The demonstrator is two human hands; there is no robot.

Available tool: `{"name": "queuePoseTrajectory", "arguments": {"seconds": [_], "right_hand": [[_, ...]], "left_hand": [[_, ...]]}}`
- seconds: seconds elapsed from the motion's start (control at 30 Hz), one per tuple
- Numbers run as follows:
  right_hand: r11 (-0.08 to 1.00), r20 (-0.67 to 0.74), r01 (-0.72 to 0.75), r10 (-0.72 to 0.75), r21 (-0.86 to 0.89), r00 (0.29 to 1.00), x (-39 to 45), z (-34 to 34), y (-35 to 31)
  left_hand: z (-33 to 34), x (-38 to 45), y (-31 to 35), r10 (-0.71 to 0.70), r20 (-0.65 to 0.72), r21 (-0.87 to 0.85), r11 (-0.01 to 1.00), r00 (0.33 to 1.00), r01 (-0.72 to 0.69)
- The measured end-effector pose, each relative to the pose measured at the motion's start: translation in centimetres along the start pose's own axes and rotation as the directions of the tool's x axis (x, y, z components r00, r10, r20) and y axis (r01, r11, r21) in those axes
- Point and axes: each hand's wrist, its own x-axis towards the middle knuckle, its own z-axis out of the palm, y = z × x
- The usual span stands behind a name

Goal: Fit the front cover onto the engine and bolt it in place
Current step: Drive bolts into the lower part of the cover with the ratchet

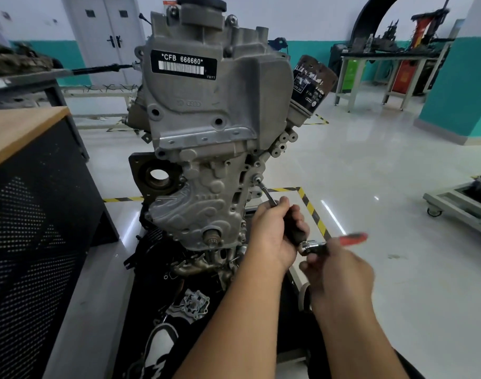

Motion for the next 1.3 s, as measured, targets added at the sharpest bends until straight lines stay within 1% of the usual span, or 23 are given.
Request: {"name": "queuePoseTrajectory", "arguments": {"seconds": [0.07, 0.1, 0.17, 0.2, 0.23, 0.27, 0.3, 0.33, 0.4, 0.43, 0.5, 0.57, 0.63, 0.7, 0.77, 0.83, 0.9, 0.97, 1.07, 1.1, 1.17, 1.23, 1.3], "right_hand": [[0.998, 0.082, -0.058, 0.059, -0.016, 0.995, -0.4, 0.6, 0.5], [0.985, 0.142, 0.094, -0.074, -0.144, 0.987, -0.6, 0.5, 1.0], [0.781, 0.291, 0.497, -0.410, -0.378, 0.865, -0.7, 0.1, 1.5], [0.640, 0.349, 0.615, -0.507, -0.460, 0.788, -0.5, 0.0, 1.6], [0.597, 0.346, 0.633, -0.533, -0.492, 0.772, -0.4, -0.1, 1.6], [0.640, 0.295, 0.595, -0.521, -0.485, 0.801, -0.3, -0.1, 1.6], [0.790, 0.189, 0.475, -0.436, -0.388, 0.880, -0.1, 0.1, 1.4], [0.931, 0.128, 0.286, -0.263, -0.227, 0.956, -0.1, 0.2, 1.1], [0.998, 0.138, -0.056, 0.051, 0.027, 0.989, 0.0, 0.3, 0.3], [0.998, 0.155, -0.064, 0.063, 0.003, 0.986, 0.3, 0.2, 0.1], [0.948, 0.199, 0.199, -0.151, -0.247, 0.968, 0.8, -0.1, -0.2], [0.714, 0.324, 0.508, -0.394, -0.482, 0.860, 1.0, -0.5, -0.5], [0.617, 0.376, 0.593, -0.459, -0.516, 0.805, 0.5, -0.7, -0.2], [0.779, 0.339, 0.484, -0.366, -0.398, 0.867, -0.3, -0.5, 0.2], [0.969, 0.267, 0.189, -0.142, -0.161, 0.953, -0.6, 0.2, 0.2], [0.999, 0.239, -0.049, 0.046, 0.004, 0.970, -0.3, 0.4, -0.2], [0.998, 0.268, -0.039, 0.052, -0.054, 0.962, 0.0, 0.1, -0.4], [0.940, 0.315, 0.218, -0.131, -0.261, 0.940, 0.2, -0.5, -0.1], [0.604, 0.372, 0.559, -0.418, -0.568, 0.829, 0.3, -0.8, 0.0], [0.583, 0.358, 0.559, -0.431, -0.589, 0.828, 0.2, -0.8, 0.2], [0.684, 0.308, 0.467, -0.351, -0.561, 0.884, -0.4, -0.7, 0.8], [0.893, 0.226, 0.205, -0.121, -0.400, 0.967, -0.9, -0.2, 1.1], [0.975, 0.218, -0.045, 0.093, -0.217, 0.972, -1.4, 0.2, 1.1]], "left_hand": [[0.0, 0.3, 0.1, 0.023, 0.003, 0.014, 1.000, 1.000, -0.023], [0.1, 0.5, 0.2, 0.030, 0.001, 0.033, 0.999, 1.000, -0.030], [0.2, 0.6, 0.7, 0.024, 0.017, 0.078, 0.997, 1.000, -0.025], [0.2, 0.5, 0.8, 0.014, 0.024, 0.101, 0.995, 1.000, -0.016], [0.3, 0.4, 0.9, 0.016, 0.007, 0.121, 0.992, 1.000, -0.017], [0.4, 0.2, 0.9, 0.026, -0.002, 0.106, 0.994, 1.000, -0.026], [0.5, -0.2, 0.8, 0.026, 0.005, 0.051, 0.998, 1.000, -0.026], [0.6, -0.6, 0.7, 0.015, 0.012, 0.006, 1.000, 1.000, -0.015], [0.3, -1.1, 0.2, -0.029, 0.044, 0.014, 0.999, 0.999, 0.028], [0.1, -1.2, 0.0, -0.051, 0.060, 0.039, 0.998, 0.997, 0.049], [-0.2, -1.4, 0.4, -0.071, 0.074, 0.079, 0.995, 0.995, 0.065], [-0.3, -1.3, 0.9, -0.056, 0.059, 0.107, 0.993, 0.997, 0.049], [-0.4, -1.1, 1.4, -0.051, 0.027, 0.151, 0.987, 0.998, 0.046], [-0.5, -1.2, 1.6, -0.063, 0.009, 0.172, 0.983, 0.998, 0.060], [-0.7, -1.5, 1.8, -0.083, 0.018, 0.169, 0.982, 0.996, 0.079], [-0.8, -1.6, 1.8, -0.124, 0.039, 0.164, 0.979, 0.991, 0.117], [-0.8, -1.8, 1.8, -0.145, 0.065, 0.182, 0.974, 0.987, 0.131], [-0.6, -2.1, 2.0, -0.156, 0.066, 0.171, 0.975, 0.986, 0.143], [-0.4, -2.3, 2.0, -0.151, 0.049, 0.167, 0.976, 0.987, 0.141], [-0.3, -2.2, 1.9, -0.144, 0.034, 0.157, 0.978, 0.989, 0.137], [-0.5, -1.9, 1.6, -0.139, 0.003, 0.154, 0.979, 0.990, 0.137], [-0.7, -1.6, 1.6, -0.149, -0.026, 0.163, 0.975, 0.989, 0.151], [-1.0, -1.5, 1.8, -0.147, -0.032, 0.184, 0.971, 0.989, 0.150]]}}
